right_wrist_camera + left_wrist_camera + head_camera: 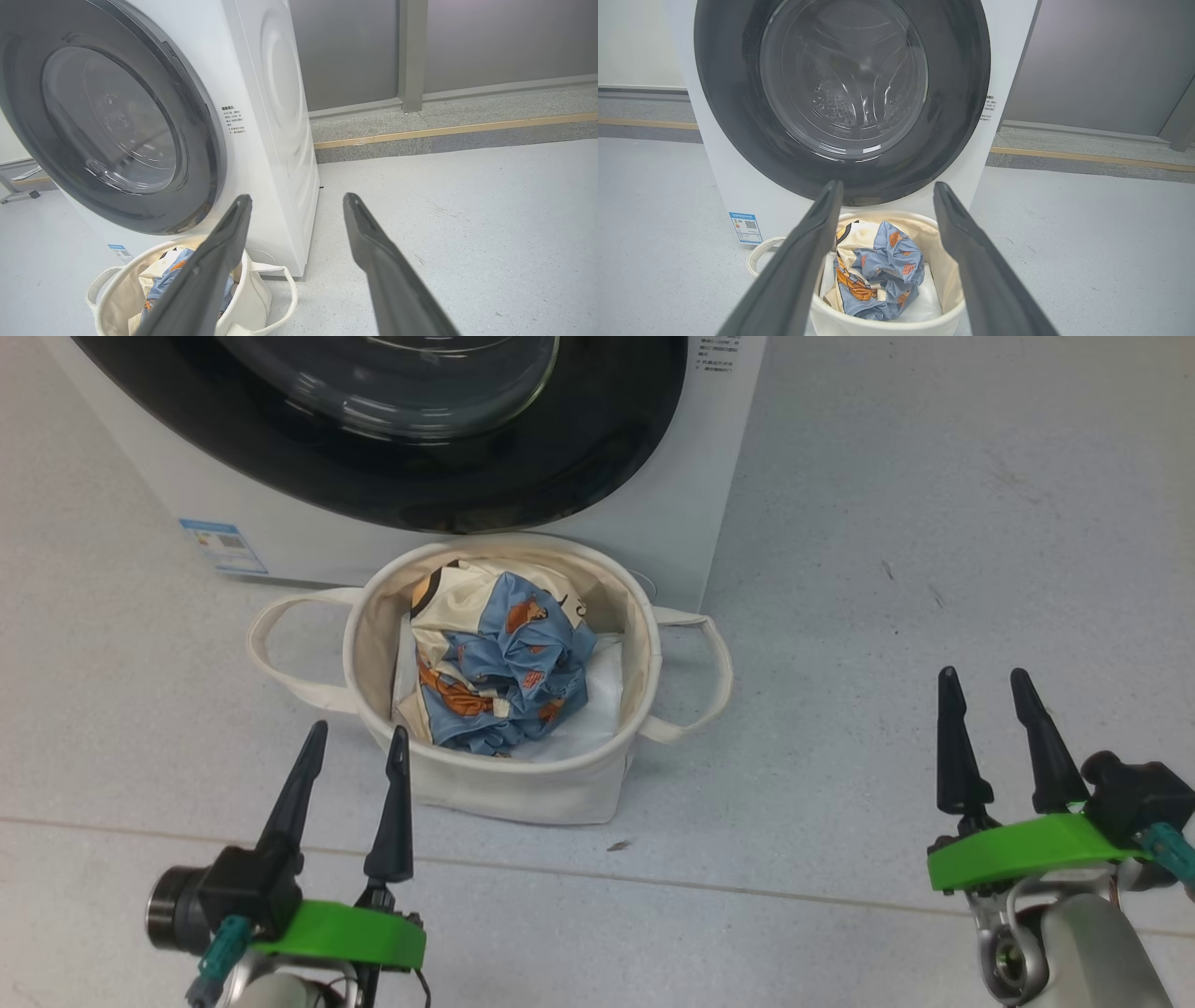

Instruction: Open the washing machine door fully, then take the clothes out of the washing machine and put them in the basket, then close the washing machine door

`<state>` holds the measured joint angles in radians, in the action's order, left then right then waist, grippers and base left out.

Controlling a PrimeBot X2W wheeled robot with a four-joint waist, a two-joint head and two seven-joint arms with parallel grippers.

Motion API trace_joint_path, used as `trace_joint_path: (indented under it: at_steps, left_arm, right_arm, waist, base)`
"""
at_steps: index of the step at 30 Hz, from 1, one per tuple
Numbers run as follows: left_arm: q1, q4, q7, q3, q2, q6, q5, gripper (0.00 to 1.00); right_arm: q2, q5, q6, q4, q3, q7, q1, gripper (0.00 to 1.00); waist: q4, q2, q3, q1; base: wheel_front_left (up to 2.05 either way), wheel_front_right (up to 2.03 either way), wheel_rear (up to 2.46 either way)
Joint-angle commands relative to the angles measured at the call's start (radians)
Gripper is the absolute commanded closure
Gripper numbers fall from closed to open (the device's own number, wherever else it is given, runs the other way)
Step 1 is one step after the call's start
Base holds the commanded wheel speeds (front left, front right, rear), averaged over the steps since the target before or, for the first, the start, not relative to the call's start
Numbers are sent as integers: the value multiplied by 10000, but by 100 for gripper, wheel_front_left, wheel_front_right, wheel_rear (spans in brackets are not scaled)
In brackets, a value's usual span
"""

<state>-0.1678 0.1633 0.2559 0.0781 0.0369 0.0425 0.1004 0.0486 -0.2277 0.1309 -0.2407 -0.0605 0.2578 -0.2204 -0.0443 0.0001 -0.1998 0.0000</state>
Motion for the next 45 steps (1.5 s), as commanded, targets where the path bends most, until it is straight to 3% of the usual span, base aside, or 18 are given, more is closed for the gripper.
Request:
trace_joint_path:
  at_steps: [1, 45]
  left_arm:
    - [-119, -264, 59, -342, 133, -85, 54, 0]
    - [172, 30, 59, -115, 133, -28, 197, 0]
  right_arm:
    - [16, 81, -2, 362, 250, 40, -132, 0]
    - [16, 40, -2, 180, 72, 40, 176, 0]
  waist:
    - [-3, -1, 3, 0]
    - [29, -1, 617, 0]
  base:
    - [0, 0, 0]
    - [0, 0, 0]
